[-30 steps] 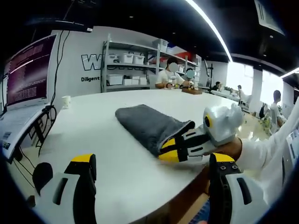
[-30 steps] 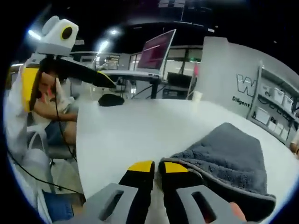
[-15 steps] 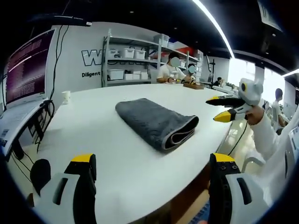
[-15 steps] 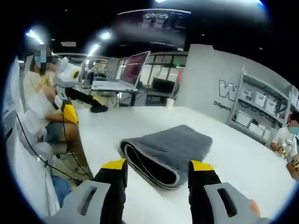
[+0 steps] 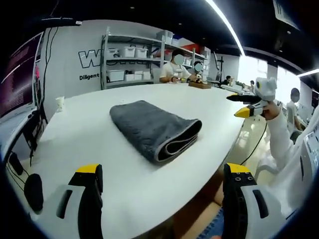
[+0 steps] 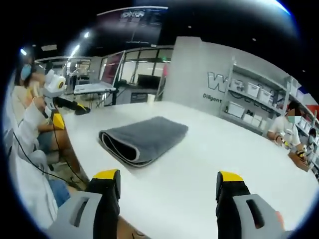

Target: Open the folded towel by lifting each exposed corner and separating the folded layers until the towel lies flat within the target outline without major curled edges

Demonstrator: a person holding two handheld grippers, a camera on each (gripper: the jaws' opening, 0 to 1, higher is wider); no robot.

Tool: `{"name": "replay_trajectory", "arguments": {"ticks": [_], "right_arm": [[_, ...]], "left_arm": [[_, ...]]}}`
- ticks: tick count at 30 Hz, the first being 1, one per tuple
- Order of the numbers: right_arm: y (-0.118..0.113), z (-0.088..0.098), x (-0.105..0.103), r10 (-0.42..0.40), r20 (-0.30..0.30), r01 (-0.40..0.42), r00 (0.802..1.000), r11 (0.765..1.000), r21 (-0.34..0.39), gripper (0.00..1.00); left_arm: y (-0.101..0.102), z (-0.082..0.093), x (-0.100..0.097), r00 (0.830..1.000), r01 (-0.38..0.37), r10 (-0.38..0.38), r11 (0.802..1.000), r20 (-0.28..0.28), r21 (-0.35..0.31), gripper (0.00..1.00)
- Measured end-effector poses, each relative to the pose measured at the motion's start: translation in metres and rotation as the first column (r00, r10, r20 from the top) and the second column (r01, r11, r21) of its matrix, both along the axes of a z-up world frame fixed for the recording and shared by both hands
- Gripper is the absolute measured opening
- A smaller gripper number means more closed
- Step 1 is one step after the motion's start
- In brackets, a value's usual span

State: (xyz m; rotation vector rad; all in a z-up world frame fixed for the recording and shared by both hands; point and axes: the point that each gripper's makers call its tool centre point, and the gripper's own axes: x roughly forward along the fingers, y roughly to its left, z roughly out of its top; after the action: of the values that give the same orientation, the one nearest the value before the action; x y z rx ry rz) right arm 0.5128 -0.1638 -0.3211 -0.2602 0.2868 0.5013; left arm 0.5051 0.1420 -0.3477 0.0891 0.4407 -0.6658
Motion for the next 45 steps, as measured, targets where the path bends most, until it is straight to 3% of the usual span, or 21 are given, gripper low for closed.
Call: {"name": "replay_trajectory", "arguments": {"ticks": [6, 15, 23, 24, 28, 34, 38, 41, 45], "right_arm": [[-0.007, -0.004, -0.002, 0.013, -0.021, -0.012, 1.000, 0.999, 0.036, 0.88], [-0.014, -0.001, -0.008, 0.037, -0.033, -0.035, 0.999, 0.996, 0.076, 0.96], [-0.022, 0.007, -0.017, 0.038, -0.025, -0.035, 0.999, 0.993, 0.110, 0.99], [-0.022, 0.009, -0.018, 0.038, -0.017, -0.036, 0.999, 0.993, 0.110, 0.99], [-0.023, 0.014, -0.022, 0.046, -0.003, -0.045, 0.999, 0.992, 0.119, 0.99], [-0.028, 0.018, -0.022, 0.034, 0.010, -0.035, 0.999, 0.991, 0.128, 0.98], [-0.030, 0.018, -0.022, 0.027, 0.010, -0.028, 1.000, 0.990, 0.138, 0.97], [-0.032, 0.015, -0.020, 0.021, -0.002, -0.021, 1.000, 0.991, 0.135, 0.97], [-0.035, 0.011, -0.019, 0.014, -0.021, -0.012, 1.000, 0.991, 0.131, 0.98]], "left_arm": [[-0.024, 0.010, 0.005, 1.000, -0.004, 0.004, 1.000, -0.001, -0.028, 1.00], [-0.076, 0.025, 0.013, 0.997, 0.068, -0.068, 0.998, 0.024, 0.009, 1.00], [-0.133, 0.015, 0.032, 0.992, 0.109, -0.114, 0.989, 0.053, 0.097, 1.00], [-0.145, 0.008, 0.037, 0.991, 0.112, -0.121, 0.984, 0.058, 0.138, 1.00], [-0.175, -0.002, 0.050, 0.985, 0.105, -0.129, 0.976, 0.118, 0.191, 0.98], [-0.192, -0.007, 0.074, 0.964, -0.011, -0.047, 0.976, 0.261, 0.215, 0.83], [-0.195, -0.013, 0.080, 0.945, -0.060, -0.025, 0.967, 0.326, 0.249, 0.63], [-0.200, -0.020, 0.081, 0.939, -0.062, -0.043, 0.954, 0.342, 0.293, 0.50], [-0.201, -0.032, 0.083, 0.932, -0.062, -0.090, 0.915, 0.351, 0.399, 0.38]]}}
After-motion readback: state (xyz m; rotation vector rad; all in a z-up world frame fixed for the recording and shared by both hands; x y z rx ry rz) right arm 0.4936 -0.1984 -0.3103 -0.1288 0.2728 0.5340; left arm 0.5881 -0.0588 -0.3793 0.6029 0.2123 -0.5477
